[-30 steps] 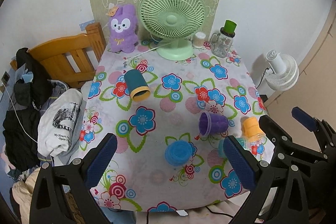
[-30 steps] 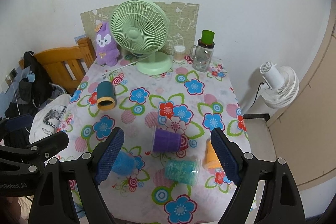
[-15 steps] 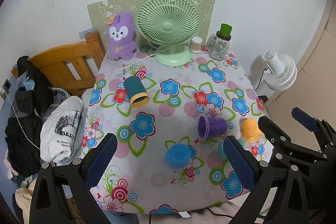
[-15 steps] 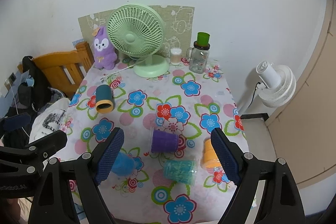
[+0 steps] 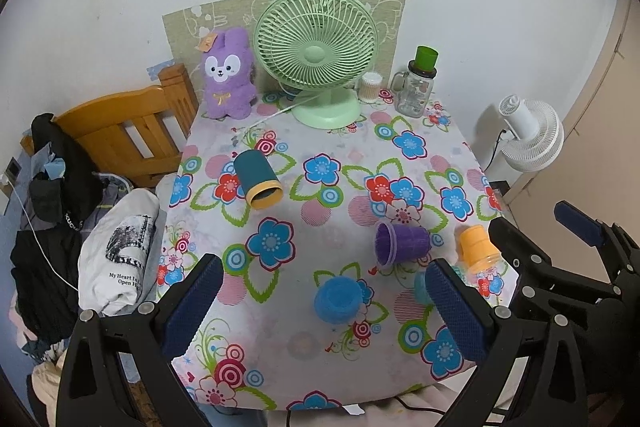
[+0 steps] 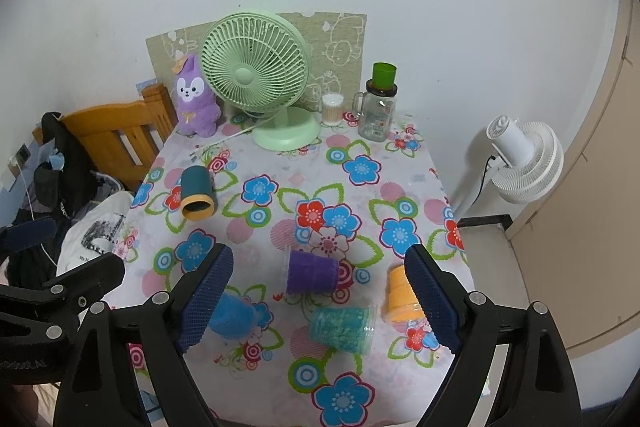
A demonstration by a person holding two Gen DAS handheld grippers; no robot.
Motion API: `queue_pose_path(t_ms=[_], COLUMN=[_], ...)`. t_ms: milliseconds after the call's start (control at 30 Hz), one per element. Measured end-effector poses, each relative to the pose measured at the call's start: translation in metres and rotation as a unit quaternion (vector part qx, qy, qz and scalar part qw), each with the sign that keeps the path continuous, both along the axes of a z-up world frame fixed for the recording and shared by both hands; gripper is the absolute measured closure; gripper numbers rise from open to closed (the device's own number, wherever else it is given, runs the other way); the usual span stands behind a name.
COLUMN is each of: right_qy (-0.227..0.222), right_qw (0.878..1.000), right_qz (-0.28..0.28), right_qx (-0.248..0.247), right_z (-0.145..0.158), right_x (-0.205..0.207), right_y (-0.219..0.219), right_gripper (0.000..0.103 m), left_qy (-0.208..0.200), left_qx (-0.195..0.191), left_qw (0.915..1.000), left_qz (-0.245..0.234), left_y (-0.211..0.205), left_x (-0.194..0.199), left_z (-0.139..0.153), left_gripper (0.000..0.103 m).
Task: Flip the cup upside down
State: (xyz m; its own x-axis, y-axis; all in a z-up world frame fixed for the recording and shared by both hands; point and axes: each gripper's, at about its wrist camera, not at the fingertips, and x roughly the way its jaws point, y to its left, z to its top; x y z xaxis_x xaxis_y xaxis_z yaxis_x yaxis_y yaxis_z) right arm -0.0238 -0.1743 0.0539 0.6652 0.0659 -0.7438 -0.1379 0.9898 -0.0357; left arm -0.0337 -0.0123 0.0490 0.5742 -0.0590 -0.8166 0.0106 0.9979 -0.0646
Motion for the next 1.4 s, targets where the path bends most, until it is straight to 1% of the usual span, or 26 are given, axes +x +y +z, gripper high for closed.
queue_pose_path(t_ms=[667,1000,1300,1400], right_qy=[-0.004,-0.004,0.005,0.009], right_qw=[1.0,1.0,1.0,1.0], right_qz=[-0.007,-0.007,-0.01,-0.008], right_qx=[0.001,0.001,-0.002,-0.006], right_z=[0.003,0.003,0.0,-0.004], right_x=[0.003,0.003,0.01,0.016], right_y=[-0.003,-0.004,-0.011,-0.011], right_gripper=[0.013,0.013,0.011,0.01], left_qy=[-0.003,-0.001,0.017,0.019], left_qx=[0.006,0.003,-0.002,0.002], left_qw=[1.0,1.0,0.9998,0.9998], left_qz=[-0.006,-0.006,-0.009,-0.008], left_y=[0.0,-0.002,-0.003,-0.005], left_x=[0.004,0.004,0.015,0.02], left_z=[0.004,0.003,-0.009,-0.014], left_gripper=[0.001,0.001,0.001,0.0])
